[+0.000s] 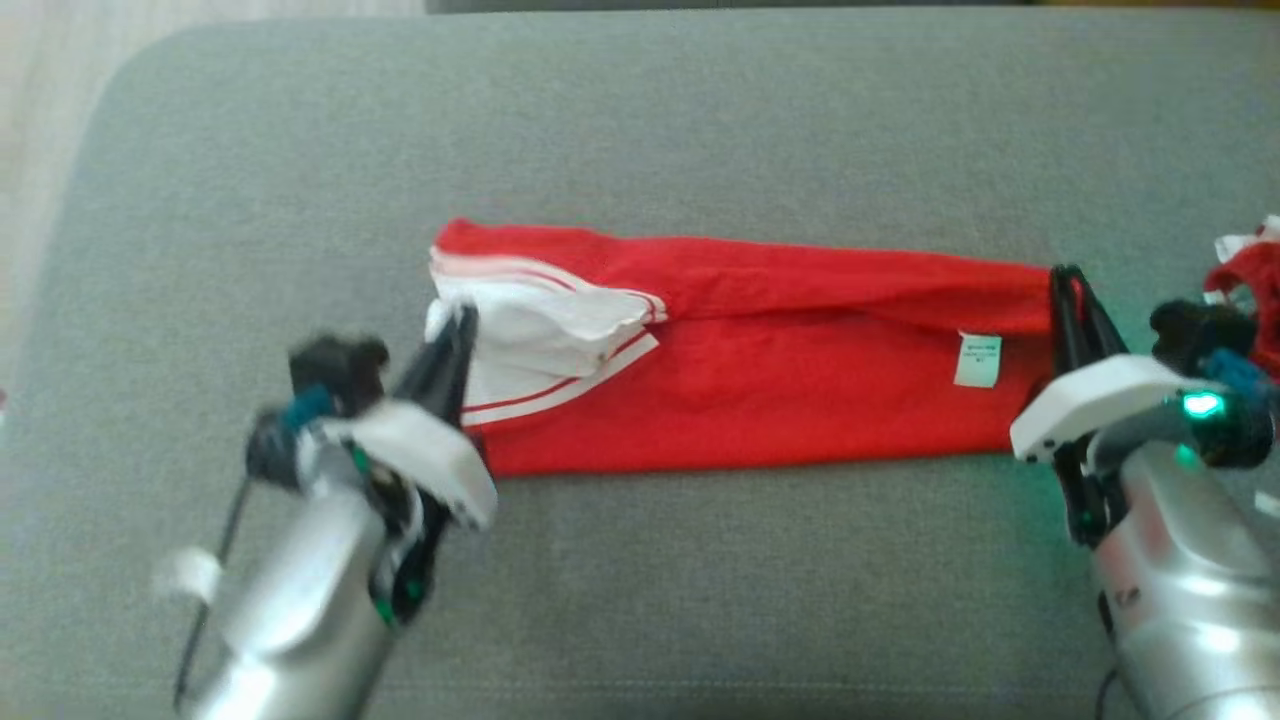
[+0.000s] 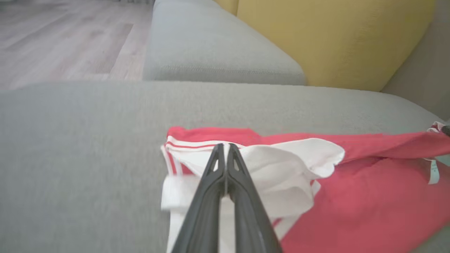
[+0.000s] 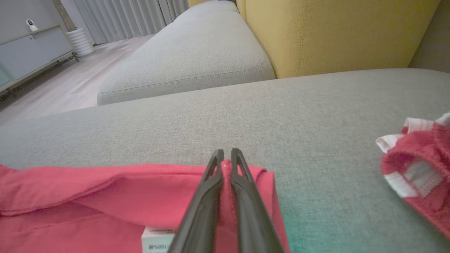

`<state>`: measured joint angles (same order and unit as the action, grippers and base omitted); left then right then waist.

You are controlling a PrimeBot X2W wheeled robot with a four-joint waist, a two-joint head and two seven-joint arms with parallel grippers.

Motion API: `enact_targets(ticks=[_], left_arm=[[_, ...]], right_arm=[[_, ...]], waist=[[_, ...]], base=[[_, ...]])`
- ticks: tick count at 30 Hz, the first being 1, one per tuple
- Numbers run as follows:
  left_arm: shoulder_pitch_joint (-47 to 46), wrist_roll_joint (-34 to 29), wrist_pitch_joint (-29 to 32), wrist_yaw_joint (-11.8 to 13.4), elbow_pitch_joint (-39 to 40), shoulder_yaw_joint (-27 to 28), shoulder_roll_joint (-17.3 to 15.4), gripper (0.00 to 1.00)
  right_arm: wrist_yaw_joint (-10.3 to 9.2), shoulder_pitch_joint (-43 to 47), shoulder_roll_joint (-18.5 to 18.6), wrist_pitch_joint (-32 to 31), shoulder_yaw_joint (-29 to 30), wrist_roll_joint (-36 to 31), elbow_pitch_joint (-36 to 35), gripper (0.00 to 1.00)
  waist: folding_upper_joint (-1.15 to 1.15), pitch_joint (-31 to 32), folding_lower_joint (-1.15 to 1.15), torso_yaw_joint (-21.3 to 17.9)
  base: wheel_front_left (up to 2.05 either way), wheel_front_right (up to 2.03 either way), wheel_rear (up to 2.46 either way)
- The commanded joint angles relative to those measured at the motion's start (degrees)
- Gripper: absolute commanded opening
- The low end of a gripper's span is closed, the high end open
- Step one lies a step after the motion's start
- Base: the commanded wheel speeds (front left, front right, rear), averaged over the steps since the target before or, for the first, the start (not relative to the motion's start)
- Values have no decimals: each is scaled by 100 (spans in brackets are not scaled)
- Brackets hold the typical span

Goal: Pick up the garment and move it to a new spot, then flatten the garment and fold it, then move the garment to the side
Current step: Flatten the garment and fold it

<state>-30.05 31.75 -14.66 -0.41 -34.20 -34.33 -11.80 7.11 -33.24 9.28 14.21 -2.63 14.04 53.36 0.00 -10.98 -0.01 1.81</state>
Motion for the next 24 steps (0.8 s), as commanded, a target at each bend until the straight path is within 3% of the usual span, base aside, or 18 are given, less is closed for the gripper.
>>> enact_targets(ticks=[1, 4, 5, 6, 7, 8, 13, 21, 22, 23, 24], left_arm=[[119, -119, -33, -3, 242, 406, 54, 0], [586, -336, -33, -34, 286, 689, 300, 0], [702, -409, -33, -67, 298, 776, 379, 2], [702, -409, -33, -67, 298, 776, 379, 2], [797, -491, -33, -74, 340, 897, 443, 47], [974, -701, -33, -42, 488, 1159, 556, 100], [1354, -1251, -33, -69, 818, 1541, 763, 100], [1793, -1653, -33, -221, 1035, 1750, 883, 100], [1825, -1665, -33, -224, 1056, 1767, 886, 100], [1859, -1636, -33, -226, 1078, 1764, 888, 100], [1890, -1600, -33, -221, 1098, 1753, 889, 100]], right_arm=[[37, 89, -88, 78, -38, 16, -195, 0], [37, 231, -147, 78, 38, 20, -153, 0], [37, 257, -164, 78, 89, 28, -121, 14], [37, 257, -164, 78, 89, 28, -121, 14], [37, 276, -189, 78, 151, 56, -90, 100], [37, 306, -215, 78, 242, 64, -107, 100], [37, 454, -172, 78, 751, -127, 28, 100], [37, 575, -271, -29, 1168, -580, 949, 100], [37, 566, -292, -56, 1190, -604, 1045, 78], [37, 557, -316, -64, 1182, -622, 1116, 25], [37, 549, -336, -65, 1167, -624, 1170, 0]], waist=[[0, 76, 1, 88], [0, 95, 1, 118], [0, 97, 1, 131], [0, 97, 1, 131], [0, 99, 1, 148], [0, 90, 1, 193], [0, 59, 1, 321], [0, 153, 1, 490], [0, 169, 1, 499], [0, 189, 1, 509], [0, 211, 1, 515]], base=[[0, 0, 0], [0, 0, 0], [0, 0, 0], [0, 0, 0], [0, 0, 0], [0, 0, 0], [0, 0, 0], [0, 0, 0], [0, 0, 0], [0, 0, 0], [0, 0, 0]])
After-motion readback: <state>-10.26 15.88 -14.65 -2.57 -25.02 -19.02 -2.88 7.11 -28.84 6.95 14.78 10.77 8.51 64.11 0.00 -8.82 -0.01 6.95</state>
